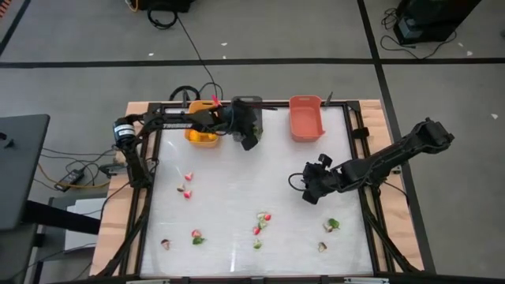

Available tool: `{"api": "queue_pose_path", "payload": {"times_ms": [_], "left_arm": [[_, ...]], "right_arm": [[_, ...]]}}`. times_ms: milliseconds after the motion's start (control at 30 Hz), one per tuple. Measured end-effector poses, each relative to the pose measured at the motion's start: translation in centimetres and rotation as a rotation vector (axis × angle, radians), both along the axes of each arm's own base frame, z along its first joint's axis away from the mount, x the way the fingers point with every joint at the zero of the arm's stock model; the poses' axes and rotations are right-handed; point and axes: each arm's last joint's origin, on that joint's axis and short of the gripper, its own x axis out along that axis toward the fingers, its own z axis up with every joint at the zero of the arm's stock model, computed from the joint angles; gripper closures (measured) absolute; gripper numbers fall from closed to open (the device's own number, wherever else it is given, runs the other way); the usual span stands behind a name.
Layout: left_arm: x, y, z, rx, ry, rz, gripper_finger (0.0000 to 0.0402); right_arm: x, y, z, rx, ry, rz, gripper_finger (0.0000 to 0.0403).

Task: Sort produce into baskets
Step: Put the green chili pepper into the black bin

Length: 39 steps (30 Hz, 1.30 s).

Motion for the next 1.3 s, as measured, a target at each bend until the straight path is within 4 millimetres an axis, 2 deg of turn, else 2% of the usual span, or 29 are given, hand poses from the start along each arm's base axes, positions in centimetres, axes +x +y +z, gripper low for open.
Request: {"api": "queue_pose_path", "payload": {"times_ms": [133,233,367,533,667,800,967,1100,1200,1300], "left_arm": [[-0.2,0.2,0.0,0.005,0.000,0.068,0.0219],[-0.1,0.6,1.1,0.075,0.000,0.149,0.0193],[-0.4,1.0,1.7,0.117,0.034,0.205,0.0189],[-0.2,-0.6,1.4,0.072,0.111,0.080,0.0188],[-0.4,-2.4,0.7,0.050,0.217,0.039,0.0188],[-0.2,-4.8,0.9,0.093,0.271,0.010,0.0188],[-1.2,-8.6,3.2,0.179,0.296,-0.046,0.0188],[-1.6,-11.7,4.3,0.172,0.268,-0.094,0.0188],[-1.7,-14.1,4.2,0.156,0.265,-0.132,0.0188],[-2.0,-16.8,3.3,0.139,0.263,-0.148,0.0188]], "right_arm": [[0.1,-0.2,-0.1,-0.002,0.004,-0.009,0.0227],[0.1,-0.2,-0.1,-0.002,0.001,-0.012,0.0227],[-0.1,-0.1,-0.2,0.028,0.030,0.005,0.0227],[-0.9,-0.3,-0.5,0.015,0.137,0.044,0.0227],[-1.2,-0.3,-0.7,0.038,0.205,0.079,0.0227],[-1.4,-0.1,-0.8,0.059,0.231,0.118,0.0227],[-1.5,0.0,-0.9,0.070,0.245,0.144,0.0227],[-2.1,-0.2,-1.9,0.065,0.267,0.134,0.0232],[-2.7,-0.4,-3.1,0.082,0.259,0.105,0.0246],[-2.9,-0.5,-3.7,0.104,0.215,0.069,0.0267]]}}
